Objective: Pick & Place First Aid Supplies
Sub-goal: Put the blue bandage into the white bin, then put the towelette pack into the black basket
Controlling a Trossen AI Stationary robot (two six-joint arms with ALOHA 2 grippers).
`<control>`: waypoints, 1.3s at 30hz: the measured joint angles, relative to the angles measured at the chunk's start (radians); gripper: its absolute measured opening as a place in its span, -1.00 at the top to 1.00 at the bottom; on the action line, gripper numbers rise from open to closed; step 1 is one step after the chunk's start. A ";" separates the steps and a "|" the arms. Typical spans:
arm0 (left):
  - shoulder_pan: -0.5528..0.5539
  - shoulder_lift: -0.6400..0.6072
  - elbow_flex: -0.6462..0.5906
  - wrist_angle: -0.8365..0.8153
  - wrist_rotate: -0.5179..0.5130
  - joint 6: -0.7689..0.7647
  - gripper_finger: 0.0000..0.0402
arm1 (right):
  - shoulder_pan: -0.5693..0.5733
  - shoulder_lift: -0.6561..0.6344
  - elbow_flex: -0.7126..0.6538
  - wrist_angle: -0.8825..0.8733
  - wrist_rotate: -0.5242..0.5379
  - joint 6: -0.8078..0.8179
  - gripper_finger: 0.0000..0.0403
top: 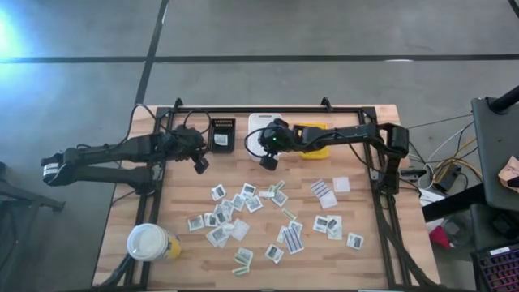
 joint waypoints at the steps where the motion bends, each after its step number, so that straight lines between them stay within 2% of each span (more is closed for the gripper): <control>1: 0.000 0.000 0.000 0.000 0.005 0.000 0.52 | -0.001 0.000 0.000 0.001 0.000 0.003 0.96; 10: -0.020 0.000 0.000 0.003 0.086 -0.022 0.52 | -0.022 -0.006 0.000 -0.045 -0.001 0.035 0.92; 18: -0.098 0.000 0.000 0.003 0.089 -0.050 0.52 | -0.038 -0.011 0.049 -0.107 0.003 0.038 0.55; 24: -0.173 0.001 0.000 0.003 0.094 -0.119 0.52 | -0.035 -0.048 0.127 -0.261 0.002 0.010 0.38; 30: -0.246 0.022 0.000 -0.006 0.099 -0.225 0.52 | -0.002 -0.128 0.111 -0.343 0.002 0.027 0.39; 39: -0.316 0.126 0.053 -0.153 0.103 -0.451 0.52 | 0.088 -0.249 0.023 -0.356 0.001 0.070 0.52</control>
